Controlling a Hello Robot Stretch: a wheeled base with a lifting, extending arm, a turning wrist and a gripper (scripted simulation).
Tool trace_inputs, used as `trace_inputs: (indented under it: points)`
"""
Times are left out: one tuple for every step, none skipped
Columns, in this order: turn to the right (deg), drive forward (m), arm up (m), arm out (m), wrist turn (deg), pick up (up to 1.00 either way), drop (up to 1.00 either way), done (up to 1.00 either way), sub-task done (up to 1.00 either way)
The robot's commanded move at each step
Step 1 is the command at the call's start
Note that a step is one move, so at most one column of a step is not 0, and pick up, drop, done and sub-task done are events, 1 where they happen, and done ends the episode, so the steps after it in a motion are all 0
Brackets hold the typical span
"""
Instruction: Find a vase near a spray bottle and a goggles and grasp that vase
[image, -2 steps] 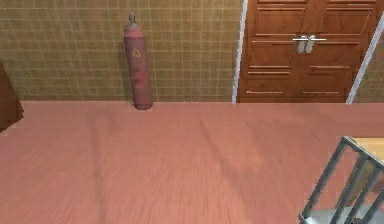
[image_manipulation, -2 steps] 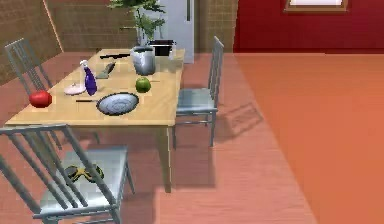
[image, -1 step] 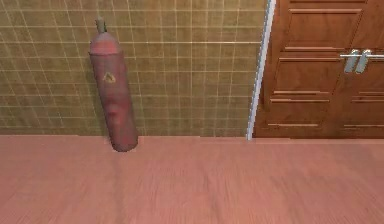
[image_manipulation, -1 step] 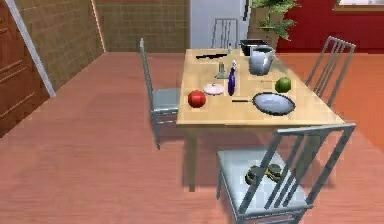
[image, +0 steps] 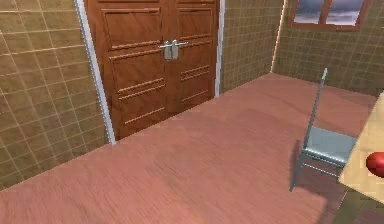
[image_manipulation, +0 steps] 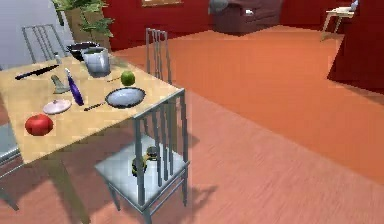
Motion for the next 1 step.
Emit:
trace_inputs:
  points:
    - [6.0,0.0,0.0,0.0,0.0,0.0,0.0,0.0,0.0]
